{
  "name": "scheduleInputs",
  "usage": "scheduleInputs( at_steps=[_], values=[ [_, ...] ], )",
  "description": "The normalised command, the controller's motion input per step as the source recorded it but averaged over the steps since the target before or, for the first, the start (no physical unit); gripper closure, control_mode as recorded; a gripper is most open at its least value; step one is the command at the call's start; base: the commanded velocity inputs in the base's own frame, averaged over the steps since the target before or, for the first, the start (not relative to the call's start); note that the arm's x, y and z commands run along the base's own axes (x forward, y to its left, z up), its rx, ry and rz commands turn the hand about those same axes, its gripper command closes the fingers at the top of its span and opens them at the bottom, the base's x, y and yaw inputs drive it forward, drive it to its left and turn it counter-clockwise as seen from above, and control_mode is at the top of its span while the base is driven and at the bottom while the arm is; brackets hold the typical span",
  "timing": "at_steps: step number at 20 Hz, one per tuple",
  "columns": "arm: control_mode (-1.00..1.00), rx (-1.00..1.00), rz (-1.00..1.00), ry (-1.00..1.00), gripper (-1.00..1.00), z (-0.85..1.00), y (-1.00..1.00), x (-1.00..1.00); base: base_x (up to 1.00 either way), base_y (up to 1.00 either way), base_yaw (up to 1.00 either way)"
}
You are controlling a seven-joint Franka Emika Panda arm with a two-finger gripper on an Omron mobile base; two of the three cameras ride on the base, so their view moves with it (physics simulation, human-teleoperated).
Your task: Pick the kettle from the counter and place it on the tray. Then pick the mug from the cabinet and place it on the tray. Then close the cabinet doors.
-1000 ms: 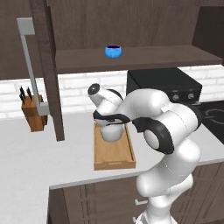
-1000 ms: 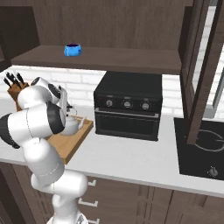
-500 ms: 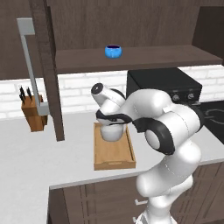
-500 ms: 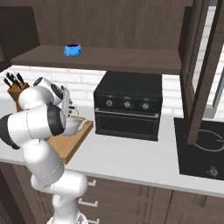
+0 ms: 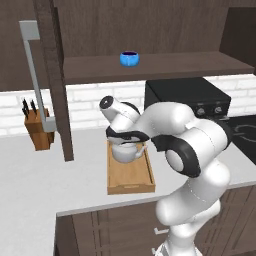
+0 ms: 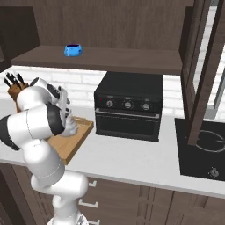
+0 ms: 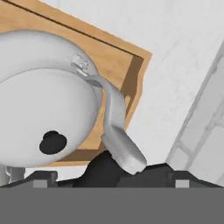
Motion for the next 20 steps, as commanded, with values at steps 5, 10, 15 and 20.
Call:
scheduleInputs(
  at_steps=[5, 10, 15, 20],
  values=[
    [-1.0, 0.0, -0.06, 0.02, -1.0, 0.06, 0.19, -0.28, 0.0, 0.0, 0.0],
    [-1.0, 0.0, -0.11, 0.0, -1.0, 0.01, 0.09, -0.3, 0.0, 0.0, 0.0],
    [-1.0, 0.1, -0.23, 0.0, -1.0, 0.01, -0.02, -0.47, 0.0, 0.0, 0.0],
    [-1.0, 0.13, -0.2, -0.06, -1.0, 0.23, -0.02, -0.45, 0.0, 0.0, 0.0]
  ],
)
